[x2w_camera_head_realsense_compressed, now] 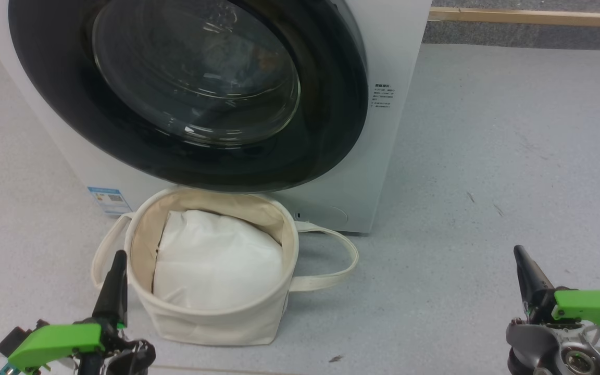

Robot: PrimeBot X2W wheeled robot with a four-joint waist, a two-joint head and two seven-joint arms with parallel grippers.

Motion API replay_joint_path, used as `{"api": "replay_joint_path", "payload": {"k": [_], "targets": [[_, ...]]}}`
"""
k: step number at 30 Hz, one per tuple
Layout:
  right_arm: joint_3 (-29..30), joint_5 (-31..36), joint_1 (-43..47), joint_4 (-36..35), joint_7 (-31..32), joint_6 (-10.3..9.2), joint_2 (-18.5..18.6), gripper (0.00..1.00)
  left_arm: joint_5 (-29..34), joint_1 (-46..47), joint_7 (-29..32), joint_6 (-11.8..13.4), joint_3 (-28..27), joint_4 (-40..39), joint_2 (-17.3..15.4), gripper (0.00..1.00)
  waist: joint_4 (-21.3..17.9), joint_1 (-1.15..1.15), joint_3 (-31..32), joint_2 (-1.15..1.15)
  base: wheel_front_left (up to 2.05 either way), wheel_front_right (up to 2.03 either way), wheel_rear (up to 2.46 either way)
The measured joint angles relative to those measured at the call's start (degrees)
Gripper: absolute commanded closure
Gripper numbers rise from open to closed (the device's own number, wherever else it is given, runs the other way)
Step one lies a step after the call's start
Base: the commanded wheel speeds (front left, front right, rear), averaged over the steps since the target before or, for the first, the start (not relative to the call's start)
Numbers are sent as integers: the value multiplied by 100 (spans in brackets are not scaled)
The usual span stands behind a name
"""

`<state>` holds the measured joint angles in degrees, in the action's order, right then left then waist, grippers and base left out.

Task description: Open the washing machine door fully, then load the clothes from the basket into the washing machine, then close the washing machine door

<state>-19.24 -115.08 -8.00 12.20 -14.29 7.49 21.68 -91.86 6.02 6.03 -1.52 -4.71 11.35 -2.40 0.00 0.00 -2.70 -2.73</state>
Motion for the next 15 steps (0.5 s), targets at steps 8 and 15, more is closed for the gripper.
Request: {"api": "replay_joint_path", "payload": {"k": [8,15], "targets": [[-2,0,0,-2,0,0,7,100,0,0,-1,0,0,0,0,100,0,0,0,0,0,0,0],[-3,0,0,-2,0,0,13,100,0,0,0,0,0,0,0,100,0,0,0,0,0,0,0]]}}
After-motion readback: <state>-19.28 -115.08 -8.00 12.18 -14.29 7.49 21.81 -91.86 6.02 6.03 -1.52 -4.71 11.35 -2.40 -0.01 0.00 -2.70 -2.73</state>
